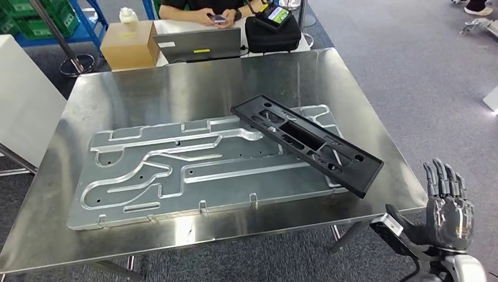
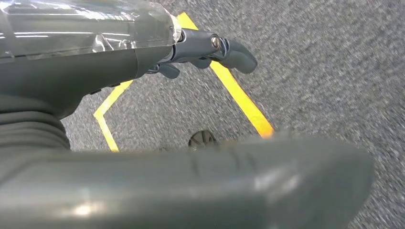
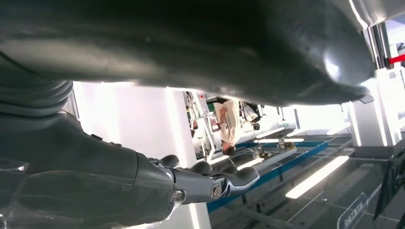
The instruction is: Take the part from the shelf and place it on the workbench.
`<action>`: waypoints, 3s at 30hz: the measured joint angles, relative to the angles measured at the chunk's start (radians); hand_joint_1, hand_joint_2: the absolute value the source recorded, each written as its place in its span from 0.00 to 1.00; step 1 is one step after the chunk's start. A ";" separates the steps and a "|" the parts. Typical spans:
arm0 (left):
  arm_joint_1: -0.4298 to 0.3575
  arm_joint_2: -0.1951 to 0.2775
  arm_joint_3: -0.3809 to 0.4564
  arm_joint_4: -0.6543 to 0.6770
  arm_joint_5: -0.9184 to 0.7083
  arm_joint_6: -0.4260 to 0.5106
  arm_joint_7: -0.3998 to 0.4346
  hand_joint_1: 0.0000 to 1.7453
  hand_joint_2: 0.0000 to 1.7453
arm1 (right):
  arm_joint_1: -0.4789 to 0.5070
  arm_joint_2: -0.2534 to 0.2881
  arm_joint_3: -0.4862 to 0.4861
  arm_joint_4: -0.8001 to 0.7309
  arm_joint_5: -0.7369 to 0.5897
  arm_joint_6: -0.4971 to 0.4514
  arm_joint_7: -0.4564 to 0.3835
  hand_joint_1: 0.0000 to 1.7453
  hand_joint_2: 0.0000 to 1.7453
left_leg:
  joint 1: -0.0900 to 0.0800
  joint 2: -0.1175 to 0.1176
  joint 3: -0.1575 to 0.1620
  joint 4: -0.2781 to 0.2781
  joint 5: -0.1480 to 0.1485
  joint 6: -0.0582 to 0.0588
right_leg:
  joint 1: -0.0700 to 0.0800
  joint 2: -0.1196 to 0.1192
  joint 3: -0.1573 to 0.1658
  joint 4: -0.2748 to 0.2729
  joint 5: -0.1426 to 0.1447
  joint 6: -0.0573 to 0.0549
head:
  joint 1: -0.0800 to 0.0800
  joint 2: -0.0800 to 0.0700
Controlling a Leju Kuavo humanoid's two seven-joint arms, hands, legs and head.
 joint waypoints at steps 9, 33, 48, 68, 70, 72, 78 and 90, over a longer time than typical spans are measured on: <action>-0.003 0.026 0.011 0.001 0.030 -0.062 -0.042 0.00 0.00 | -0.022 -0.052 -0.029 0.013 -0.026 0.037 -0.021 0.00 0.00 | -0.009 0.011 0.097 0.044 -0.097 0.022 | 0.020 -0.013 -0.083 0.001 0.069 -0.012 | 0.000 0.000; -0.044 -0.078 -0.008 0.048 -0.019 -0.194 -0.149 0.00 0.00 | -0.043 -0.160 0.096 0.105 -0.063 0.048 0.010 0.00 0.00 | -0.020 0.015 -0.055 0.091 -0.071 0.012 | 0.009 -0.018 0.017 -0.042 0.018 -0.012 | -0.001 0.000; -0.043 -0.075 -0.051 0.050 -0.077 -0.239 -0.150 0.00 0.00 | 0.092 -0.066 -0.127 -0.048 -0.096 0.179 -0.113 0.00 0.00 | -0.016 0.021 0.130 -0.107 -0.013 0.060 | 0.006 -0.015 -0.117 0.077 -0.015 0.043 | -0.001 0.000; -0.044 -0.067 -0.068 0.050 -0.082 -0.243 -0.157 0.00 0.00 | 0.025 0.085 -0.215 -0.041 -0.294 0.339 -0.178 0.00 0.00 | -0.008 0.018 -0.007 0.201 -0.121 0.000 | 0.009 -0.022 -0.049 -0.032 0.062 -0.004 | -0.001 0.000; -0.046 -0.063 -0.068 0.050 -0.080 -0.242 -0.163 0.00 0.00 | 0.020 0.091 -0.208 -0.027 -0.306 0.340 -0.177 0.00 0.00 | -0.008 0.018 0.094 0.056 -0.078 0.005 | 0.009 -0.022 -0.070 -0.025 0.077 0.003 | -0.002 0.000; -0.047 -0.060 -0.068 0.050 -0.078 -0.242 -0.167 0.00 0.00 | 0.014 0.095 -0.202 -0.018 -0.312 0.340 -0.175 0.00 0.00 | -0.013 0.016 0.165 -0.059 -0.073 0.014 | 0.009 -0.022 -0.080 -0.024 0.094 0.015 | -0.001 0.000; -0.048 -0.060 -0.067 0.050 -0.064 -0.234 -0.176 0.00 0.00 | 0.001 0.100 -0.185 0.019 -0.341 0.358 -0.170 0.00 0.00 | -0.013 0.023 0.123 -0.089 -0.023 0.058 | 0.006 -0.017 -0.113 0.049 0.011 0.044 | -0.001 0.000; -0.051 -0.063 -0.054 0.050 -0.049 -0.200 -0.172 0.00 0.00 | -0.052 0.094 -0.117 0.122 -0.358 0.345 -0.166 0.00 0.00 | -0.020 0.025 -0.036 -0.045 0.102 0.029 | 0.018 -0.017 0.104 -0.060 -0.052 0.018 | -0.002 0.000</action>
